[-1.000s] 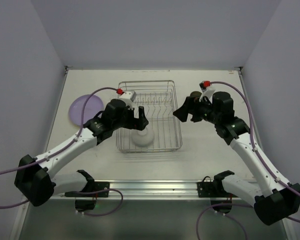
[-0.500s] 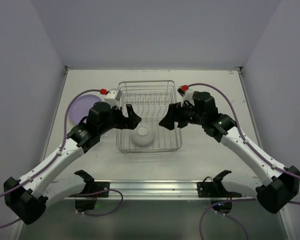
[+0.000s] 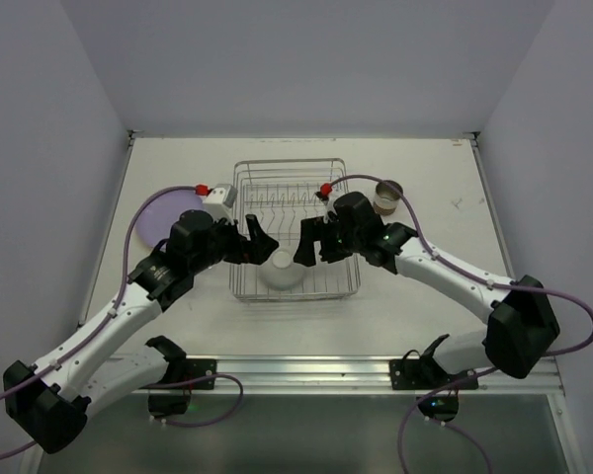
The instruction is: Unload the mixed dishes from the dish rack
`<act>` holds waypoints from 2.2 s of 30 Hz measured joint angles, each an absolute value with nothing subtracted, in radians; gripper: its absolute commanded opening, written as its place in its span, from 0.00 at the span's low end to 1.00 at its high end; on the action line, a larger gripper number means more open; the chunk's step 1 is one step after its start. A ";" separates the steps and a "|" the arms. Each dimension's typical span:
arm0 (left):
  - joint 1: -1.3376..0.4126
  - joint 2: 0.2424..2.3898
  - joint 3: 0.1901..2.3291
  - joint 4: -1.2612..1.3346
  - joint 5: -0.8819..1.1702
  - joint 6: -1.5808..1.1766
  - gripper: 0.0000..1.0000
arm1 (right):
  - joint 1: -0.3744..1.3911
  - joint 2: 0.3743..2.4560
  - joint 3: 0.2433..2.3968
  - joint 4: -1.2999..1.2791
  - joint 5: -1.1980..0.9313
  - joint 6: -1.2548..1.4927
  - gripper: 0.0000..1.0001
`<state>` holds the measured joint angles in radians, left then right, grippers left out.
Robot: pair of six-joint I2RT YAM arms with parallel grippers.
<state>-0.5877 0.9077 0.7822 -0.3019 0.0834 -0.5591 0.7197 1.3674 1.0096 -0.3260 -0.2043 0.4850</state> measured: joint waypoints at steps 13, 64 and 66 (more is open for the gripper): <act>-0.585 0.939 0.719 -0.226 0.130 -0.567 1.00 | 0.738 1.564 1.016 -0.255 -0.128 0.551 0.81; -0.585 1.074 0.525 0.034 0.186 -0.644 1.00 | 0.658 1.597 0.996 -0.126 -0.118 0.673 0.12; -0.585 1.063 0.525 0.032 0.180 -0.643 1.00 | 0.658 1.596 0.996 -0.129 -0.113 0.673 0.11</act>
